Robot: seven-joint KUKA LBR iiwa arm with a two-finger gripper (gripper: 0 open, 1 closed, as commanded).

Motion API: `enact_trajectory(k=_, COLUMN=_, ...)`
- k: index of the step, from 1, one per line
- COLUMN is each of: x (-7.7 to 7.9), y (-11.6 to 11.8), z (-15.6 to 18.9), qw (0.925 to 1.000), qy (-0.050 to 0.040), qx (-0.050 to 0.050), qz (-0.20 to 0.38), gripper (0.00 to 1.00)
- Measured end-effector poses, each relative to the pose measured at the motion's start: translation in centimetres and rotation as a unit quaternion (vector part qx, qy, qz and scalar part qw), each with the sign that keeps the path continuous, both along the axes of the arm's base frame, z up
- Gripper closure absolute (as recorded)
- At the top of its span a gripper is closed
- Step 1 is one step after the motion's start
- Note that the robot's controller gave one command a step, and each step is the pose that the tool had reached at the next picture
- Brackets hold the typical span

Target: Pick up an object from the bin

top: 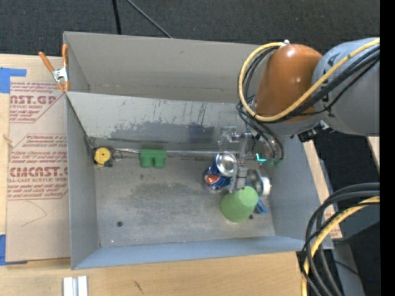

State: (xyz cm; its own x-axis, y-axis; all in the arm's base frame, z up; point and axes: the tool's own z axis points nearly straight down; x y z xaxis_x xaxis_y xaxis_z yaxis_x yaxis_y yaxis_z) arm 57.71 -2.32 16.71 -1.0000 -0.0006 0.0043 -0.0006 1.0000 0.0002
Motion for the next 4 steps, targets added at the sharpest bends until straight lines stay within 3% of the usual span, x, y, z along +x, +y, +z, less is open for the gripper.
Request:
enact_trajectory(k=1, x=0.3, y=-1.0, z=-1.5, qw=0.9846, qy=-0.0020, qx=0.000, qz=-0.175, gripper=0.00)
enact_trajectory(k=2, x=0.0, y=-0.6, z=-2.6, qw=0.9706, qy=-0.0019, qx=0.000, qz=-0.241, gripper=0.00)
enact_trajectory(k=3, x=0.9, y=-2.2, z=-3.7, qw=0.9489, qy=-0.0026, qx=-0.001, qz=-0.315, gripper=0.00)
enact_trajectory(k=4, x=1.1, y=-1.3, z=-9.8, qw=0.9121, qy=-0.0012, qx=0.000, qz=-0.410, gripper=0.00)
